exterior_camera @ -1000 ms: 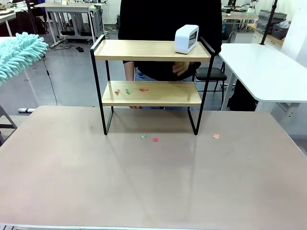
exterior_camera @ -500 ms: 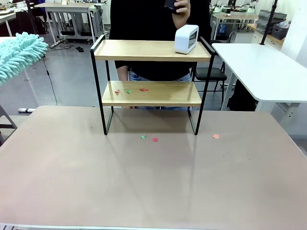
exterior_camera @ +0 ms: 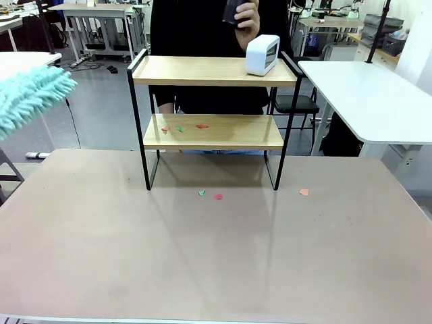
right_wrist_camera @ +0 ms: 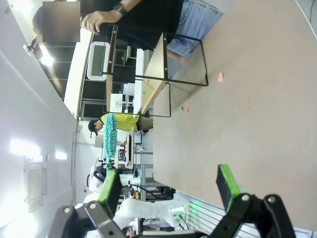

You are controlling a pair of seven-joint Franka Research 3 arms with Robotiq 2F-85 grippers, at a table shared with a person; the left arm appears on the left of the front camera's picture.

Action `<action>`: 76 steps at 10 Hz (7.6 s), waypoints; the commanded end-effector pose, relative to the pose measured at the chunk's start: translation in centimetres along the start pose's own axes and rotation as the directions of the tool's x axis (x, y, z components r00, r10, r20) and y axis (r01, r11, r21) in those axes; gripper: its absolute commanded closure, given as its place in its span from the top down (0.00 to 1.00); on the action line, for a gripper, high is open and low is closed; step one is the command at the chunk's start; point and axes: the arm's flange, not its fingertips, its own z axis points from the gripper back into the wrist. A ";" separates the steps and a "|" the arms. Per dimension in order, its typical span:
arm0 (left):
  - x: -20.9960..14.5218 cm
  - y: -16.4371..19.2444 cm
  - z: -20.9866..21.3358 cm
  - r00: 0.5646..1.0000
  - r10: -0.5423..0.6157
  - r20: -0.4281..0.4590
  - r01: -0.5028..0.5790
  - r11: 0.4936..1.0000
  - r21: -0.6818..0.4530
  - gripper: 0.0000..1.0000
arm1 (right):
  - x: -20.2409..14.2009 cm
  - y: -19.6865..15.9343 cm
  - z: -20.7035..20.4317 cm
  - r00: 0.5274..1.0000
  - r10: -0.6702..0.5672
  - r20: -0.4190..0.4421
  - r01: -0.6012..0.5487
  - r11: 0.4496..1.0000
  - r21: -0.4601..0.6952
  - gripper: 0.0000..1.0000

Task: Clean the shelf.
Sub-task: Clean the remaining tier of the Shelf with the Duster once objects are removed.

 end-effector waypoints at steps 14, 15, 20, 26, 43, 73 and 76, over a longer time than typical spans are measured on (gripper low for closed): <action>-18.3 0.6 -20.4 0.951 -0.102 -0.291 0.169 0.962 0.215 0.13 | 0.2 0.2 0.0 1.000 0.028 0.012 -0.028 0.999 0.021 1.00; -18.2 1.0 -21.6 0.949 -0.063 -0.309 0.141 0.962 0.236 0.13 | 0.2 0.2 0.0 1.000 0.028 0.012 -0.028 0.999 0.021 1.00; -6.5 -9.5 -14.4 0.937 -0.059 -0.346 0.153 0.956 0.250 0.13 | 0.2 0.2 0.0 1.000 0.028 0.012 -0.028 0.999 0.021 1.00; -5.6 -7.9 -20.9 0.932 -0.015 -0.361 0.161 0.912 0.377 0.13 | 0.2 0.2 0.0 1.000 0.028 0.012 -0.028 0.999 0.021 1.00; -2.5 -2.7 -31.2 0.980 -0.180 -0.080 0.196 0.844 0.499 0.13 | 0.2 0.2 0.0 1.000 0.028 0.012 -0.028 0.999 0.021 1.00; -4.7 -1.3 -32.3 0.581 -0.101 -0.808 0.360 0.922 0.143 0.13 | 0.2 0.2 0.0 1.000 0.028 0.012 -0.028 0.999 0.021 1.00; -5.1 -1.4 -31.2 0.577 -0.099 -0.811 0.370 0.917 0.151 0.13 | 0.2 0.2 0.0 1.000 0.028 0.012 -0.028 0.999 0.021 1.00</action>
